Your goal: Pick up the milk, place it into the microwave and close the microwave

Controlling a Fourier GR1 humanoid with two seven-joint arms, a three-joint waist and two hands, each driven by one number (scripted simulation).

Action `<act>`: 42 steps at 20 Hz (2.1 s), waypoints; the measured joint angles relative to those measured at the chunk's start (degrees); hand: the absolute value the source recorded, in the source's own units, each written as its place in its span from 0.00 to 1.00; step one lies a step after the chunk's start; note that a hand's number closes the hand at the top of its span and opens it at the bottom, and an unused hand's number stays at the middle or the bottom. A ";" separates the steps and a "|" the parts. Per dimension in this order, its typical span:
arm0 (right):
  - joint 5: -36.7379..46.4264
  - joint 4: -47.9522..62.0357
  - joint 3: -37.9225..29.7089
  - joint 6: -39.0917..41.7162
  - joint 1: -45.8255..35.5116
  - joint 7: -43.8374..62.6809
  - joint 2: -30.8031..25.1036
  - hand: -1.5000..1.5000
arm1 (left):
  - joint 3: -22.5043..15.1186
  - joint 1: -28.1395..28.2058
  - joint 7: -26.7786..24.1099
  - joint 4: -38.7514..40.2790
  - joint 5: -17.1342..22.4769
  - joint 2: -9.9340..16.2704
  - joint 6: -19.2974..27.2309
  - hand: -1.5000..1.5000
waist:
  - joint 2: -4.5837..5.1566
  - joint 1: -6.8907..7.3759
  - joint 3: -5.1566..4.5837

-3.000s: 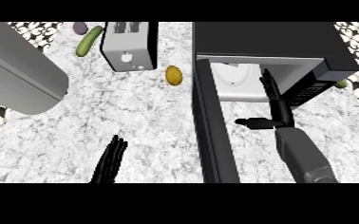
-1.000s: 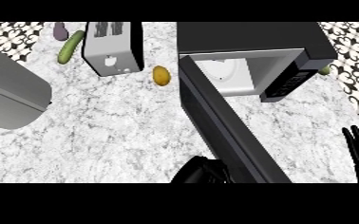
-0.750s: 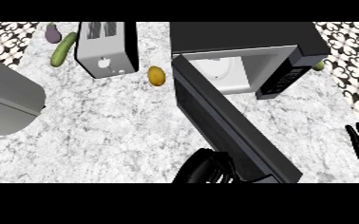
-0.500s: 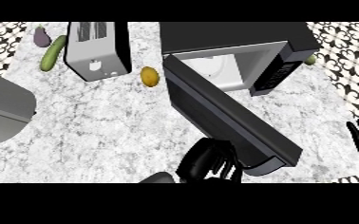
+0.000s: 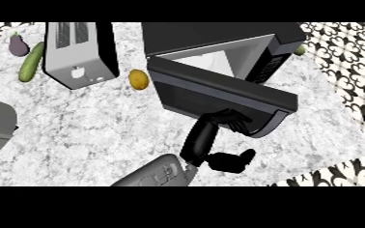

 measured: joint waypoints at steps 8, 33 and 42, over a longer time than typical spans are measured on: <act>-4.15 -2.12 -0.11 1.43 -2.20 2.24 -1.86 0.00 | 3.04 -6.26 -3.71 2.83 5.54 -0.13 3.67 0.00 | 1.17 -3.59 0.10; -15.55 -3.23 -0.29 5.80 -9.26 8.29 -8.40 0.00 | 5.10 -16.83 -12.14 11.50 17.50 -0.14 7.54 0.00 | 3.23 -9.36 0.38; -18.23 -2.24 -0.98 6.64 -10.69 9.57 -10.42 0.00 | 4.32 -17.11 -15.83 12.53 20.36 0.01 8.05 0.00 | 3.44 -10.22 0.41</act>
